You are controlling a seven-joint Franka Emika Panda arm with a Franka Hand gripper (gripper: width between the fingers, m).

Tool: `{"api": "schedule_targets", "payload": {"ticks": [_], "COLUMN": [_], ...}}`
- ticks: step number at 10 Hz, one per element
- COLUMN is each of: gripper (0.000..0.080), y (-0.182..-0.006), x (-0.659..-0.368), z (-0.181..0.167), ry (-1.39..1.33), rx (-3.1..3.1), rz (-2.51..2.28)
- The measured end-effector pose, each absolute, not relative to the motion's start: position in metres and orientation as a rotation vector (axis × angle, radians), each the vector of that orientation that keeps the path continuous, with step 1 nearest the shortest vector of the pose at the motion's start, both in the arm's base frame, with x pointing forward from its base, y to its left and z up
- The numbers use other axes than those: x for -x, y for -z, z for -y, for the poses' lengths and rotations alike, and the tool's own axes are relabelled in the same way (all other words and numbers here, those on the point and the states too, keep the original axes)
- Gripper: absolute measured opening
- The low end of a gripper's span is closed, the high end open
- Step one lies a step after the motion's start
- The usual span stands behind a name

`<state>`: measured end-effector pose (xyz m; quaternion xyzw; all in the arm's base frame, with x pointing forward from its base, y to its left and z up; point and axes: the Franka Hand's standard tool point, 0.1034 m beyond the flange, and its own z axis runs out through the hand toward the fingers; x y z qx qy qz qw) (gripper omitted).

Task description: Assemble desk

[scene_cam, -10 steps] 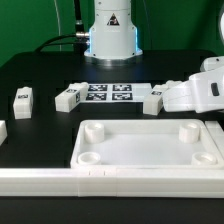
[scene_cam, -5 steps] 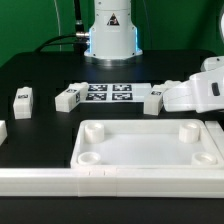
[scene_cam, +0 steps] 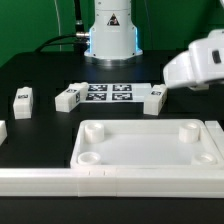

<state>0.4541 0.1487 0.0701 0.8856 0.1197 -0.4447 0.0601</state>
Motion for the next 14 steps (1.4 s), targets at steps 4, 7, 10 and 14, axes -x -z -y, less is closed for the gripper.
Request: {"api": "schedule_targets", "payload": {"ticks": [4,7,10,14], "gripper": [0.0291,0.0291,0.0291,0.0291], "y": [-0.076,-0.080,-0.109,-0.106], "x": [-0.464,-0.480,-0.503,-0.517], "z": [-0.147,-0.137,-0.127,-0.132], "ry": [1.267,1.221,0.972,0.553], "rx": [-2.698,-2.764,-2.887,-3.026], "rz": [-0.434,-0.407,-0.395,-0.417]}}
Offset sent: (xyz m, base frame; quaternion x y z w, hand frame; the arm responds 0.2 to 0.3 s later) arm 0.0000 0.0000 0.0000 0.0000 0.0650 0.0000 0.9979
